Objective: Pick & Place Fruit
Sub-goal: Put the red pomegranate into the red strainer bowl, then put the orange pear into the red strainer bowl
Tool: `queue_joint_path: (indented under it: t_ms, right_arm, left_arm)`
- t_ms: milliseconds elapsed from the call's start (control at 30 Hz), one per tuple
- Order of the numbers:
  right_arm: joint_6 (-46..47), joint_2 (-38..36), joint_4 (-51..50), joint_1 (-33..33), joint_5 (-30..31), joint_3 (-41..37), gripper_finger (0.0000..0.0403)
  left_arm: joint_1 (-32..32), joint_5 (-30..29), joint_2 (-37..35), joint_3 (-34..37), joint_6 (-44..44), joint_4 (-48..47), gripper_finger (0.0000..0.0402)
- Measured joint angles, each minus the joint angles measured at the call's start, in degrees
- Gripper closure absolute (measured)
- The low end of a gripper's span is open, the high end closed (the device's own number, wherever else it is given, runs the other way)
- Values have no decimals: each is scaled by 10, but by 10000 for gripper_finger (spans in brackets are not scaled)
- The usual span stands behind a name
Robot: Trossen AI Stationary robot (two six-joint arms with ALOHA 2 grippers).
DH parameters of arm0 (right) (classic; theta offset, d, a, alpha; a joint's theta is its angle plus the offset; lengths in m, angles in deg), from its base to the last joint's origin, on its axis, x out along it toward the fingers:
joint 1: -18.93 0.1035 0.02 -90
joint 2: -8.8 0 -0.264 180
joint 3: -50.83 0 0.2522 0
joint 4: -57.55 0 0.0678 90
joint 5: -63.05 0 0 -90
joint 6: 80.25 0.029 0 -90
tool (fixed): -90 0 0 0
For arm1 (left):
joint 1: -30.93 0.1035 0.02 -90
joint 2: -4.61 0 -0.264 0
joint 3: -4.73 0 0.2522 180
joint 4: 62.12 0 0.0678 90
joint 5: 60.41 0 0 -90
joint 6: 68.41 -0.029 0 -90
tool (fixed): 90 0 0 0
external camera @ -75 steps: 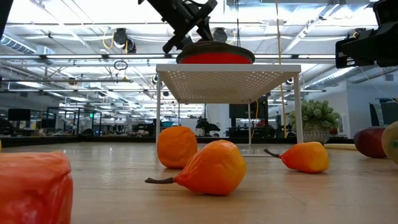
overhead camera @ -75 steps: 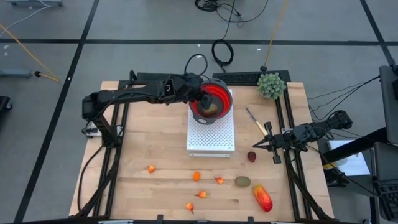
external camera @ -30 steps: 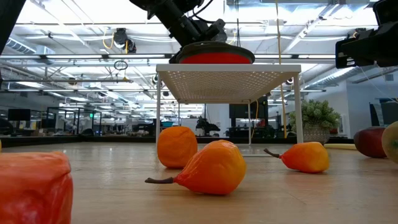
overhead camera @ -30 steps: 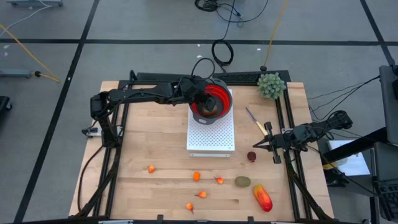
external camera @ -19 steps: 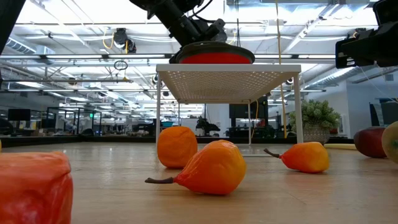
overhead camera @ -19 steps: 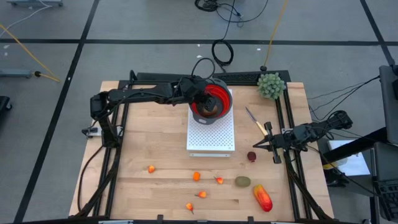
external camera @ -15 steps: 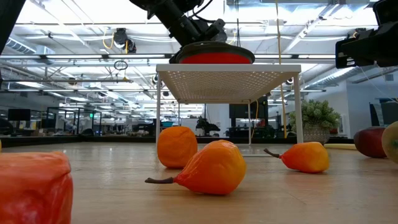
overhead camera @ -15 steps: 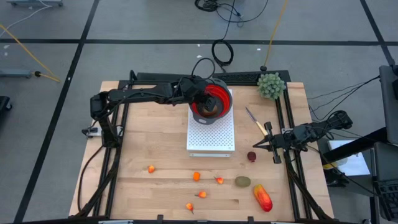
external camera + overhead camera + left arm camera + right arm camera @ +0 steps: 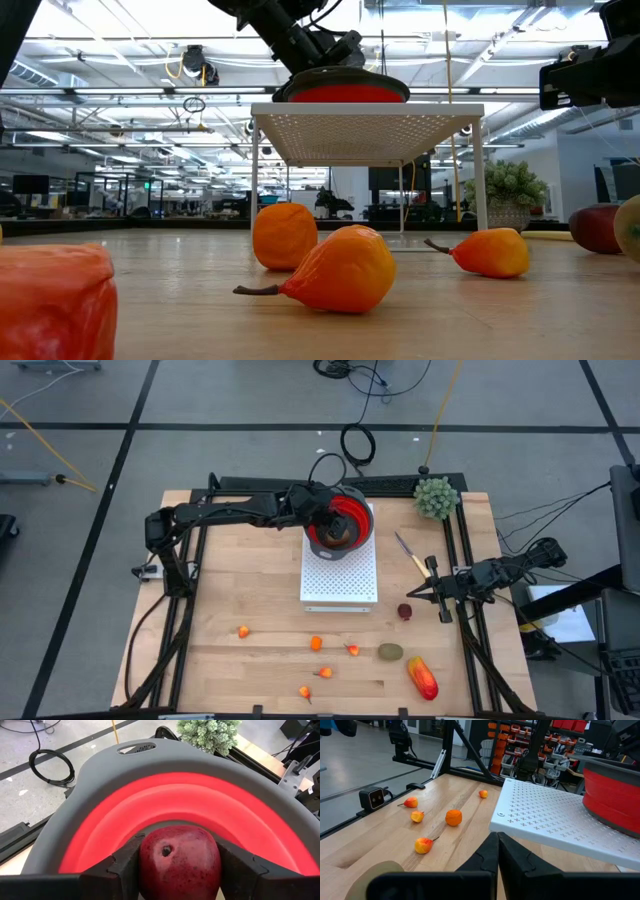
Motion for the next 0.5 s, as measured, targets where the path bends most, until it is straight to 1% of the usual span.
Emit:
queue_joint_path:
  t_ms: [267,500]
  right_arm:
    - [0,0,0,0,0,0,403]
    - [0,0,0,0,0,0,403]
  left_arm:
    - [0,0,0,0,1,0,141]
    - [0,0,0,0,3,3,133]
